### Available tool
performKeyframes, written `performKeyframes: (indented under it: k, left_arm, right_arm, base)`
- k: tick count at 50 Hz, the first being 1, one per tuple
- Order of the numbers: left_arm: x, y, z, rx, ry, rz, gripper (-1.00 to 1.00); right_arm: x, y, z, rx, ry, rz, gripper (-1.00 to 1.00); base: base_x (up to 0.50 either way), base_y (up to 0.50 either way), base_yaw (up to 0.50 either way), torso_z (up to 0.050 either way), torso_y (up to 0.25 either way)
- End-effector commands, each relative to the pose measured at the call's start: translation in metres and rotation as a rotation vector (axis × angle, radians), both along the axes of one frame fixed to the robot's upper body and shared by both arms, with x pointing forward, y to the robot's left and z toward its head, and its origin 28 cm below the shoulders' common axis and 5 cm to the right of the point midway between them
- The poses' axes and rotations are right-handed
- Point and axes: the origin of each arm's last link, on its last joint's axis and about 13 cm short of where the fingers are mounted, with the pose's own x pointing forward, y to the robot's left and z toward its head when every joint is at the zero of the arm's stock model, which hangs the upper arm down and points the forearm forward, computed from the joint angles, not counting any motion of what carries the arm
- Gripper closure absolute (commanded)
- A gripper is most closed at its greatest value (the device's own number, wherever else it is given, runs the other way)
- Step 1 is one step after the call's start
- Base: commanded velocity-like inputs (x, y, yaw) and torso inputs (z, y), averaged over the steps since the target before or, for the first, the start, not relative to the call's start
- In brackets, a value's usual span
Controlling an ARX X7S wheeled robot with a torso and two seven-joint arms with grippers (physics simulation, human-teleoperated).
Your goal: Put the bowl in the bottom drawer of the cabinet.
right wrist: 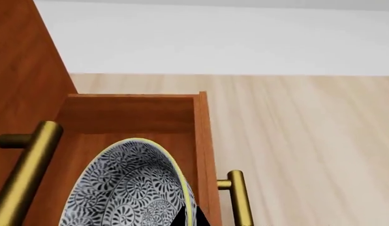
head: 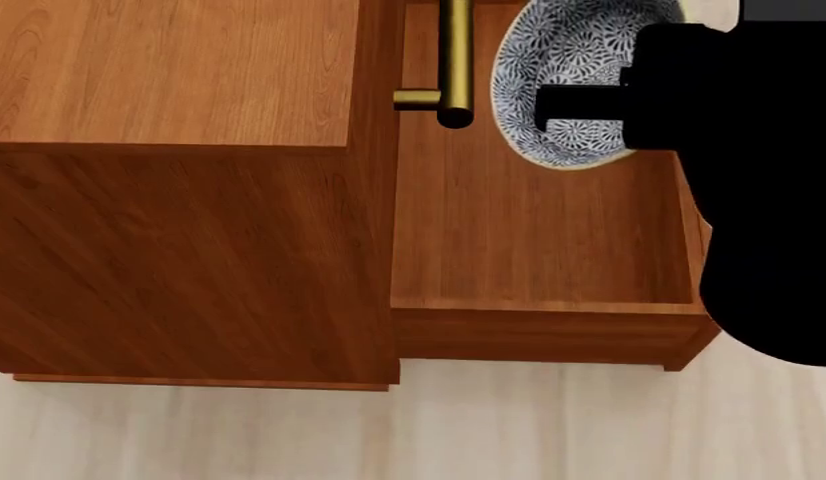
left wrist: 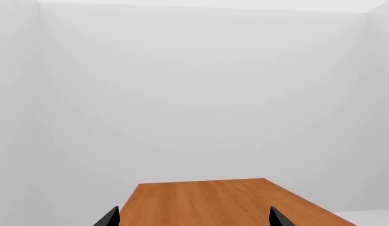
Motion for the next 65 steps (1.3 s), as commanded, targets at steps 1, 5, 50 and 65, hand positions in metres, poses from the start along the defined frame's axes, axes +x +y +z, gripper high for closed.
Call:
performKeyframes:
  k: [1,5,50,65]
  left_arm:
    - [0.0,0.001,0.0,0.0,0.001,0.002,-1.0]
    - [0.0,0.001,0.0,0.0,0.001,0.003,-1.0]
    - [0.0,0.001,0.0,0.002,0.003,0.01,-1.0]
    - [0.001,0.001,0.001,0.004,0.002,0.013,-1.0]
  right_arm:
    - [0.006,0.002,-0.004,-0.006,0.002,-0.004,1.0]
    - [0.009,0.004,-0.006,-0.004,0.007,-0.001,1.0]
    - [0.035,0.012,-0.024,-0.008,0.054,0.009,1.0]
    - [0.045,0.016,-0.029,0.008,0.065,0.023,1.0]
  base:
    - [0.0,0.0,0.0,0.0,0.0]
    - [0.0,0.0,0.0,0.0,0.0]
    - [0.0,0.0,0.0,0.0,0.0]
    - [0.0,0.0,0.0,0.0,0.001]
